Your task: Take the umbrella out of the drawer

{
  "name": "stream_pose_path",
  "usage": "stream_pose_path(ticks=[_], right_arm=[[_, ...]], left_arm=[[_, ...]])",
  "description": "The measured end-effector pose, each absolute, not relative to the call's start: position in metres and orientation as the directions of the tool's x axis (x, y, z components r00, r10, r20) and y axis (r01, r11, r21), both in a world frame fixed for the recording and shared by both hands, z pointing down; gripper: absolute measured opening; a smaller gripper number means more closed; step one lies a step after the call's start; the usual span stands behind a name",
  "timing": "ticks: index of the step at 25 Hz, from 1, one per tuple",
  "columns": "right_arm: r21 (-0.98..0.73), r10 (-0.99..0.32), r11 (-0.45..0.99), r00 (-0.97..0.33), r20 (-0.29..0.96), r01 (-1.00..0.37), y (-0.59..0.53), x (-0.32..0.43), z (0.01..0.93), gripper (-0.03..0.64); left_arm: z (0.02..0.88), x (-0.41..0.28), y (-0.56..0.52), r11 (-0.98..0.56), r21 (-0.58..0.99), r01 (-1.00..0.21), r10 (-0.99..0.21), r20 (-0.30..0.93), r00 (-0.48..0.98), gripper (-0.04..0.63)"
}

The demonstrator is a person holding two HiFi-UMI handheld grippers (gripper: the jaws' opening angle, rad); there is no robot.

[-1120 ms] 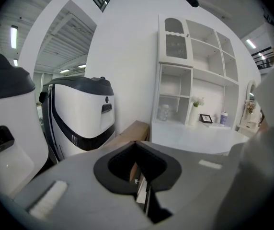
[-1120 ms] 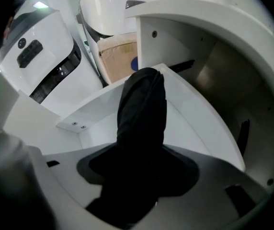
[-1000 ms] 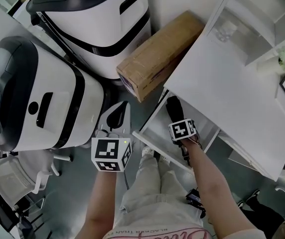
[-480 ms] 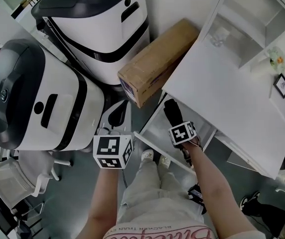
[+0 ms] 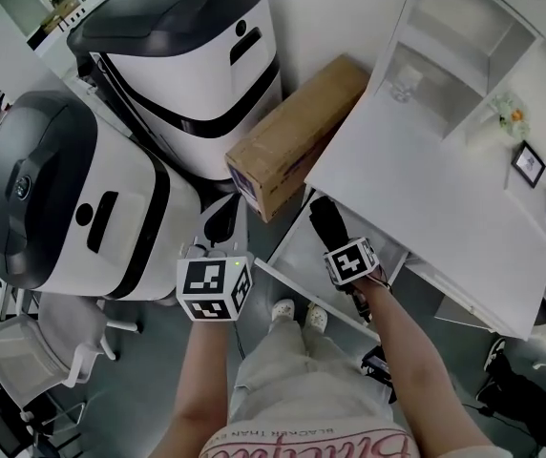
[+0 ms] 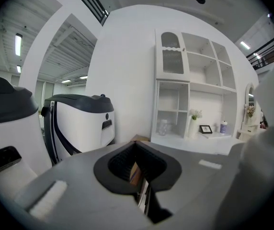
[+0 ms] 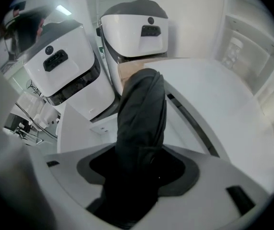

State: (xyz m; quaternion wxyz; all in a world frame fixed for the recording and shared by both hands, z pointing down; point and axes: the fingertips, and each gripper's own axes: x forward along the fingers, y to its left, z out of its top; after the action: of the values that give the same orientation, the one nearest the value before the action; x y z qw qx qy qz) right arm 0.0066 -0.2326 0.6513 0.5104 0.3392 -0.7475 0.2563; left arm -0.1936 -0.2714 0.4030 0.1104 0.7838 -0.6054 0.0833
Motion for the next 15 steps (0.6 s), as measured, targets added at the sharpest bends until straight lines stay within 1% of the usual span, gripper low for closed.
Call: stream_pose_path(ticks=[6,10,15], right_arm=[[-0.024,-0.291,0.664,-0.288,0.912,-0.747,-0.239,0.002,0.625,0.264],[-0.052,-0.31,0.631,-0.313,0.898,-0.774,-0.237,0.002,0.608,0.264],[-0.047,-0.349,0.629,-0.336,0.875,-0.776,-0.244,0.004,0.582,0.264]], left_arm=[[0.386,-0.191,-0.27,-0.244,0.062,-0.968,-0.94,0.23,0.252,0.009],[0.376,-0.189,-0.269,-0.246,0.057,-0.968,-0.944,0.213,0.253,0.009],[0.361,-0.183,-0.27,-0.249,0.052,-0.967,-0.95,0.183,0.254,0.009]])
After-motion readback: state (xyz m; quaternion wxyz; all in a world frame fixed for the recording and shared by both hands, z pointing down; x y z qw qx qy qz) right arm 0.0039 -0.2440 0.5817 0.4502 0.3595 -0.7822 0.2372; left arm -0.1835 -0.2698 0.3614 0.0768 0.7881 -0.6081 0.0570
